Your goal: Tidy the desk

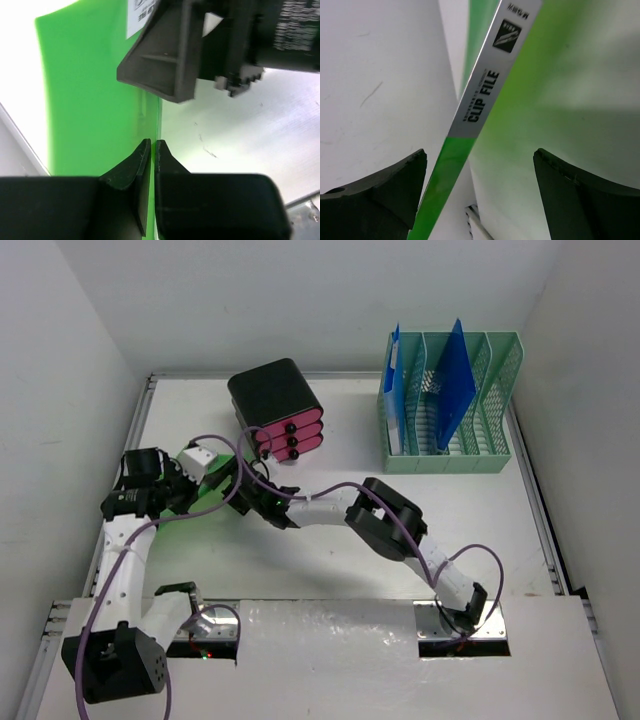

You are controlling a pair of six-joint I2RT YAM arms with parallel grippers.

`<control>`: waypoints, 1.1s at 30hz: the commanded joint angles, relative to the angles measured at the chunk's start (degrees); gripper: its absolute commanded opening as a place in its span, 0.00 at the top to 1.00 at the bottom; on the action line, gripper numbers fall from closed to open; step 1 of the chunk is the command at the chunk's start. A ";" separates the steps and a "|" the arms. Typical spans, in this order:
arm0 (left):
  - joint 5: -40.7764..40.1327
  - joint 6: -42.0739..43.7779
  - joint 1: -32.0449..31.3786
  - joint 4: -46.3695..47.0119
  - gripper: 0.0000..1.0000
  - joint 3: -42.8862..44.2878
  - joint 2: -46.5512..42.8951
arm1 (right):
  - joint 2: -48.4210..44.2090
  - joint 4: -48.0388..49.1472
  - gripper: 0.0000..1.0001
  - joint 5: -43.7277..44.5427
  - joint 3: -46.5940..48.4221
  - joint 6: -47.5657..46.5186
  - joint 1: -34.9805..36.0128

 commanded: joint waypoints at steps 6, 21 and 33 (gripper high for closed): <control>3.79 7.10 -0.09 -3.61 1.00 0.33 -1.14 | 3.27 -5.18 0.23 -3.54 5.77 2.81 -0.76; 5.54 18.55 -0.09 -22.31 0.09 8.99 -0.70 | -1.11 2.81 1.00 -7.93 -0.81 -9.28 -1.20; 8.72 2.66 -0.09 -22.10 0.06 28.71 1.50 | -16.40 -7.68 1.00 -23.84 0.94 -71.38 0.21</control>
